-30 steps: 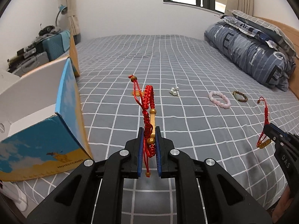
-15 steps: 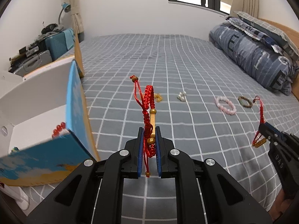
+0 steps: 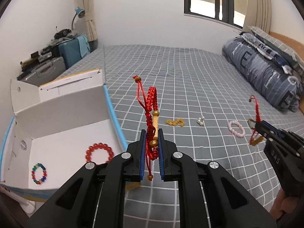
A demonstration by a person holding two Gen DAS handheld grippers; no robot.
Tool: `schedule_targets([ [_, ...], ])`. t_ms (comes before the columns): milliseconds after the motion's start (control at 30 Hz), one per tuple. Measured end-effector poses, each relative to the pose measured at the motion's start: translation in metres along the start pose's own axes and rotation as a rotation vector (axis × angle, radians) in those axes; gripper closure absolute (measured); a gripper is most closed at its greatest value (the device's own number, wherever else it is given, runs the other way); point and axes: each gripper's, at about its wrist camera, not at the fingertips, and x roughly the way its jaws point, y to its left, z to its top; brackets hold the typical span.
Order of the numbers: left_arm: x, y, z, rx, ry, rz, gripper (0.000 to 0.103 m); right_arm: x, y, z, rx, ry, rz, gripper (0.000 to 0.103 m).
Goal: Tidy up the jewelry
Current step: 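Lift both red cord bracelets and carry them over the white box, then open both tools to drop the red cord bracelets into the box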
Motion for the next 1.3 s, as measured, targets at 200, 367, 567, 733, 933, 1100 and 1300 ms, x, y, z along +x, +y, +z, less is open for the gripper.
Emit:
schedule_targets([
  [200, -0.021, 0.054, 0.016, -0.043, -0.021, 0.064, 0.092, -0.013, 0.054, 0.031, -0.065, -0.036, 0.028, 0.095],
  [367, -0.031, 0.106, 0.022, -0.099, -0.006, 0.135, 0.092, -0.022, 0.105, 0.050, -0.108, -0.052, 0.119, 0.095],
  [567, -0.029, 0.172, 0.015, -0.167, 0.056, 0.243, 0.092, -0.024, 0.179, 0.055, -0.208, -0.058, 0.191, 0.095],
  [733, -0.022, 0.211, 0.002, -0.224, 0.106, 0.274, 0.092, -0.011, 0.233, 0.046, -0.274, -0.018, 0.242, 0.095],
  [933, 0.002, 0.242, -0.014, -0.246, 0.211, 0.324, 0.092, 0.015, 0.273, 0.033, -0.313, 0.084, 0.280, 0.095],
  [1100, 0.019, 0.253, -0.023, -0.259, 0.296, 0.321, 0.092, 0.036, 0.289, 0.027, -0.336, 0.176, 0.293, 0.095],
  [1300, 0.034, 0.257, -0.031, -0.268, 0.345, 0.307, 0.092, 0.052, 0.297, 0.017, -0.360, 0.263, 0.291, 0.095],
])
